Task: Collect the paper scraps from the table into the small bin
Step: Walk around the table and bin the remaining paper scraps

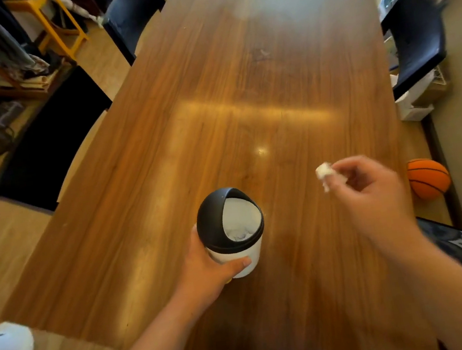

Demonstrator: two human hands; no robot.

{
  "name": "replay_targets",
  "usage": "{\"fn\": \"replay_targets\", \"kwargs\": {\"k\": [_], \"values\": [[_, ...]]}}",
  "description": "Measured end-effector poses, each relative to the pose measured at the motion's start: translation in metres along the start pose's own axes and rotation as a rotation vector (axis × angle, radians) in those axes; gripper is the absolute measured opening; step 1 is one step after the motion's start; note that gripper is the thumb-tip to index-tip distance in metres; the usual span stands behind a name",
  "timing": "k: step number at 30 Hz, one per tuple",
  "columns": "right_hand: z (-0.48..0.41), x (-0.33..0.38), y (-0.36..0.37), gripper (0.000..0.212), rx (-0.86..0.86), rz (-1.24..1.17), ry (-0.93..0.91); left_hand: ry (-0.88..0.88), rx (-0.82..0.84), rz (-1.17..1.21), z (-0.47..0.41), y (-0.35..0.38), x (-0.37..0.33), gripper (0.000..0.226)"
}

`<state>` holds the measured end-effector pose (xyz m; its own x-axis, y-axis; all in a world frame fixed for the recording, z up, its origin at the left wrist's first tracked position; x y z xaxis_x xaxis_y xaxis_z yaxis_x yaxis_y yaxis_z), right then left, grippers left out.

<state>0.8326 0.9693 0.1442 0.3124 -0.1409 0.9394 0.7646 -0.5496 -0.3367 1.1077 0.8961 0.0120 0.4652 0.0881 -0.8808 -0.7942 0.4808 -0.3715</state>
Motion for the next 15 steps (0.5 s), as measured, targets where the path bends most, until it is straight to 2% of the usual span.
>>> {"fn": "replay_targets", "kwargs": {"k": [3,6,8,9,10,11,13,14,15], "values": [[0.006,0.055,-0.042,0.012,-0.214,0.006,-0.230,0.009,0.010,-0.021,0.016,-0.002,-0.001,0.100],[0.020,0.088,-0.069,0.033,-0.422,0.040,-0.296,0.024,0.027,-0.033,0.027,0.000,-0.003,0.103],[0.035,0.098,-0.057,0.032,-0.478,0.034,-0.363,0.041,0.025,-0.042,0.031,0.000,-0.007,0.106],[0.042,0.099,-0.042,0.024,-0.439,0.034,-0.416,0.055,0.025,-0.048,0.033,0.001,-0.009,0.106],[0.048,0.097,-0.021,0.019,-0.308,0.093,-0.442,0.070,0.027,-0.054,0.035,0.002,-0.012,0.106],[0.054,0.090,0.009,0.022,-0.094,0.251,-0.408,0.084,0.031,-0.059,0.037,0.003,-0.013,0.106],[0.076,0.061,0.055,0.044,0.342,0.627,-0.338,0.110,0.034,-0.064,0.040,0.005,-0.015,0.106],[0.083,0.048,0.059,0.050,0.403,0.670,-0.334,0.112,0.034,-0.065,0.041,0.005,-0.015,0.106],[0.085,0.039,0.054,0.050,0.369,0.607,-0.296,0.111,0.036,-0.065,0.043,0.005,-0.015,0.106]]}}
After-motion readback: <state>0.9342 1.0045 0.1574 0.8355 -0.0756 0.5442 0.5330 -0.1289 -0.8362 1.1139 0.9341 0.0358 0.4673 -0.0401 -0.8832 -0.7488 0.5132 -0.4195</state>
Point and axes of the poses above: each hand's wrist, its own z-axis away from the middle knuckle, its own y-axis out of the palm, x = y × z, the point moved 4 cm from there along -z, towards the middle knuckle, and after that the axes turned 8 degrees about -z, right-handed, at the moved point
